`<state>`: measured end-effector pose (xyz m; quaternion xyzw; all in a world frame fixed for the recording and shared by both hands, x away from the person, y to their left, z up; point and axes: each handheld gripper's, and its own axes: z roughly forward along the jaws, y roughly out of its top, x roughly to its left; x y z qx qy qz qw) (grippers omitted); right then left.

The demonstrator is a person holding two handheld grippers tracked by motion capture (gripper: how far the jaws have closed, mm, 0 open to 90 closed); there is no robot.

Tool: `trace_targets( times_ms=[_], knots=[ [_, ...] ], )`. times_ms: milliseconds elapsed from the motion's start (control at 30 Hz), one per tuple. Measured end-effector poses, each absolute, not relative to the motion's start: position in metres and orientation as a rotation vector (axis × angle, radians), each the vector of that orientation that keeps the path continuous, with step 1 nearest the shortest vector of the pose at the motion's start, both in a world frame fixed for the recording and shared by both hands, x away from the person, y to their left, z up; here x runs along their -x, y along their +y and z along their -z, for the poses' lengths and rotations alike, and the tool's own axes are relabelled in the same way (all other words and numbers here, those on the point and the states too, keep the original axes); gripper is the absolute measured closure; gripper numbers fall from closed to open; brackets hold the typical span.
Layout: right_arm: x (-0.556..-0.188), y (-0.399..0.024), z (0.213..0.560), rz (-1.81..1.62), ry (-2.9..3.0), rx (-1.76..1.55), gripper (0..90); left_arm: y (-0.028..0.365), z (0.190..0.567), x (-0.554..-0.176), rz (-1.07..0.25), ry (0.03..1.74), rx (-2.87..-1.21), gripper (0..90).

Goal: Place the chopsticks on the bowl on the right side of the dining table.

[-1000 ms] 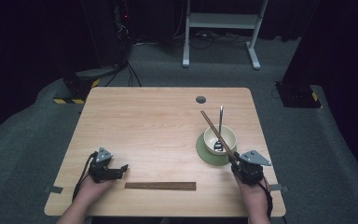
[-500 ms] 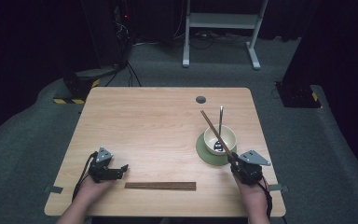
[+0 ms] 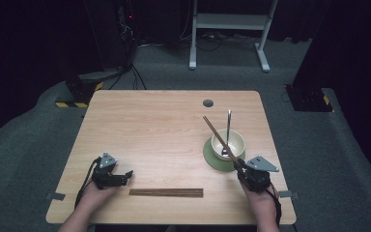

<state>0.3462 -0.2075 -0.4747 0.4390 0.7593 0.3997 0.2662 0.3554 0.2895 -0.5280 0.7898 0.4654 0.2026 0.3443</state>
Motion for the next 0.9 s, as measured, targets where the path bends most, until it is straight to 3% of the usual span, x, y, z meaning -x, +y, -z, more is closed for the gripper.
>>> trace_targets(
  times_ms=[900],
  knots=[
    [-0.3451,-0.2099,0.4753,-1.082,2.045,-1.199,70.7,0.2894,0.528,-0.3553,-0.526,1.208,-2.052,14.6]
  ],
)
